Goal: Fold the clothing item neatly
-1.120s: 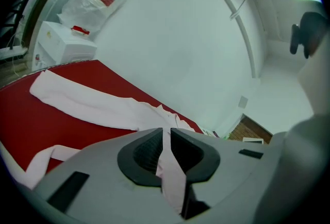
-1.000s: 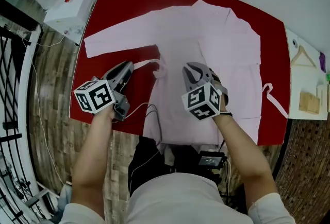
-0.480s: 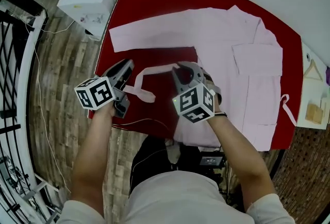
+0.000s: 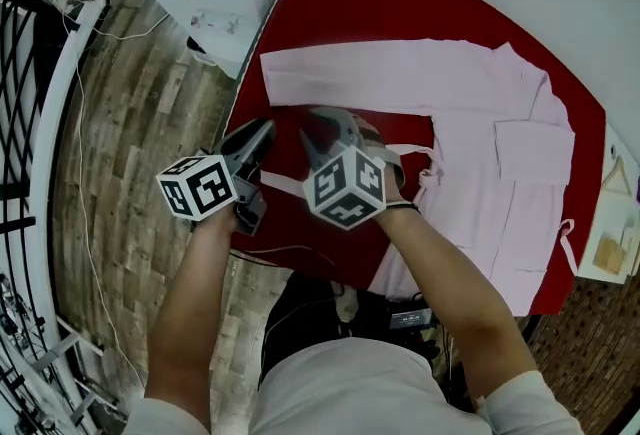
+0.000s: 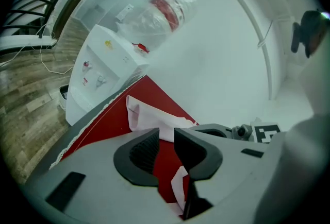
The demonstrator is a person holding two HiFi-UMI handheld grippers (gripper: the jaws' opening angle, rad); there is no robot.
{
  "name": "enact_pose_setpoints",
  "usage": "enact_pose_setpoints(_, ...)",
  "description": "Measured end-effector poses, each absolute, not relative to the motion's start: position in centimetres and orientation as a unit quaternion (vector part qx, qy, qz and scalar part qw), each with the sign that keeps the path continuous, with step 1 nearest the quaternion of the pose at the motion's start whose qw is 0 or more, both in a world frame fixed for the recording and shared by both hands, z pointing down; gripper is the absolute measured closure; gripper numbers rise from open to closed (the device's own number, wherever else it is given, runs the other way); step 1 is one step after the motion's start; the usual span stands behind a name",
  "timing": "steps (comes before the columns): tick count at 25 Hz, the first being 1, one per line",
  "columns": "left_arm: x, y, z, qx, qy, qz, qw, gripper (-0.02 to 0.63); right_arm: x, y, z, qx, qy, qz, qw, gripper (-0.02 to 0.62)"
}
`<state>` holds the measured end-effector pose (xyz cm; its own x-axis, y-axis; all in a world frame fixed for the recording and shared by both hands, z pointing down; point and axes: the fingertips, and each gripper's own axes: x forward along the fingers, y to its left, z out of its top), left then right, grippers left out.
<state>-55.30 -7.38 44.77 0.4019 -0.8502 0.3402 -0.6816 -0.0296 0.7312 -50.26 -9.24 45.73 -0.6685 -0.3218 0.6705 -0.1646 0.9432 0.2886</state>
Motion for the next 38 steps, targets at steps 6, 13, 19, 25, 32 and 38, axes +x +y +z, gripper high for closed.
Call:
enact_pose_setpoints(6, -56.9, -7.7, 45.5, 0.704, -0.539, -0.115, 0.447, 0.538, -55.1, -9.9, 48.3, 0.091, -0.899, -0.123, 0.409, 0.482)
enact_pose_setpoints(13, -59.1, -8.2, 46.2, 0.697, -0.544, -0.125, 0.451, 0.538, -56.8, -11.3, 51.3, 0.100, -0.885, -0.105, 0.442, 0.483)
enact_pose_setpoints(19, -59.6, -9.2, 46.9, 0.695, -0.541, -0.118, 0.458, 0.538, -56.4, -10.1, 51.2, 0.090, -0.885, -0.108, 0.444, 0.568)
enact_pose_setpoints(25, -59.8, -11.6, 48.6, 0.688, -0.515, -0.108, 0.500, 0.519, -55.9, -9.6, 48.6, 0.131, -0.903, -0.100, 0.397, 0.568)
enact_pose_setpoints(32, -59.8, -14.5, 49.6, 0.669, -0.471, -0.120, 0.563, 0.498, -55.4, -10.0, 46.9, 0.152, -0.915, -0.082, 0.364, 0.568)
enact_pose_setpoints(38, -58.7, -16.0, 50.0, 0.661, -0.432, -0.103, 0.604, 0.459, -54.8, -10.0, 46.3, 0.172, -0.921, -0.055, 0.344, 0.568)
